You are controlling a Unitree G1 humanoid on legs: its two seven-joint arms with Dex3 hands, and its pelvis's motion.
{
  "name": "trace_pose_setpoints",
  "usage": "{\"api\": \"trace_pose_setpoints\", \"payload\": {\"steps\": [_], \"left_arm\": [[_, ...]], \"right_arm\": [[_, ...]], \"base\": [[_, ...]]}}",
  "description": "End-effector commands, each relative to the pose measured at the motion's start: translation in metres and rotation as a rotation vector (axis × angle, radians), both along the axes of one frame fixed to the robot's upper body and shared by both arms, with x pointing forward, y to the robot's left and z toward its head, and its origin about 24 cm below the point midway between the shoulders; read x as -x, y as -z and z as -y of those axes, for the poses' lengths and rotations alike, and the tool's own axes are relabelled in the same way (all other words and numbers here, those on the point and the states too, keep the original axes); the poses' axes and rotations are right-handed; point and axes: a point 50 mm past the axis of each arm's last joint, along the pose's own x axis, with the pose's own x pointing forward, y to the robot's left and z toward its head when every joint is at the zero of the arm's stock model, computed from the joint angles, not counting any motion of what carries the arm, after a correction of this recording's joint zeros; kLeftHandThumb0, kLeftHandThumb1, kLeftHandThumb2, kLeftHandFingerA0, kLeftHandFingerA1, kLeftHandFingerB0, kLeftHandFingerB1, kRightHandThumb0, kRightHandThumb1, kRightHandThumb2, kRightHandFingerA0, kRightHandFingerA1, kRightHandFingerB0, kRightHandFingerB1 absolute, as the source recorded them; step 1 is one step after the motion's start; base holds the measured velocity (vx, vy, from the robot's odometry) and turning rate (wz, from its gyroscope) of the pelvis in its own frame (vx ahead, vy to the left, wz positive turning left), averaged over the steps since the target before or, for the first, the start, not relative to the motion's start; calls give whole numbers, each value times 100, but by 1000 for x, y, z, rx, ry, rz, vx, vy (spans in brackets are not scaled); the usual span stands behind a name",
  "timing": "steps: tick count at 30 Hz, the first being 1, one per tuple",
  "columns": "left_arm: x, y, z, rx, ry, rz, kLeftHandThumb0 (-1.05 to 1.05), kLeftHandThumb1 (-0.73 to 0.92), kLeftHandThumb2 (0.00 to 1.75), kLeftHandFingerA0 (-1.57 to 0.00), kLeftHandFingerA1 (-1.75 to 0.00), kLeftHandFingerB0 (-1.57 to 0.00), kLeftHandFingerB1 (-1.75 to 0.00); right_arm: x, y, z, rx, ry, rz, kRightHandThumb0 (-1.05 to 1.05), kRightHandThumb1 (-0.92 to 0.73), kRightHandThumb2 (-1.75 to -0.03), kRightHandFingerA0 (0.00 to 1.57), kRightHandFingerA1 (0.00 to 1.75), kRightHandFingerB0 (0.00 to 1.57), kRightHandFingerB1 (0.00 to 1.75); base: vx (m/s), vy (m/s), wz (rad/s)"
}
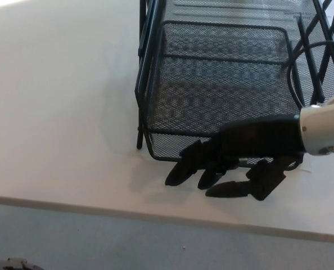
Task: A balck drawer is kept on the middle of the table and the robot uses its right hand to push it back away from the robot
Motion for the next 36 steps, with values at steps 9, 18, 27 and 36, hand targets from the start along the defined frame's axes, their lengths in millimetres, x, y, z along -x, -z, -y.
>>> {"api": "trace_pose_setpoints", "payload": {"steps": [9,18,27,36], "left_arm": [[6,-2,-5,-17,11,6,-63,59,93,-39,-52,-26,-44],[6,-2,-5,-15,15,11,-62,59,92,-40,-52,-26,-44],[6,-2,-6,-20,18,13,-63,59,93,-40,-52,-26,-44],[5,-1,-4,-21,18,11,-62,59,93,-39,-52,-25,-44]], "right_arm": [[-23,-8,-3,-19,43,26,-75,-92,-70,29,35,24,31],[-39,-11,-7,-1,60,40,-75,-92,-69,31,35,26,32],[-49,-18,-7,1,75,70,-75,-92,-68,33,35,28,32],[-45,-19,-2,14,71,102,-77,-91,-68,35,36,30,32]], "base": [[0,0,0],[0,0,0],[0,0,0],[0,0,0]]}}
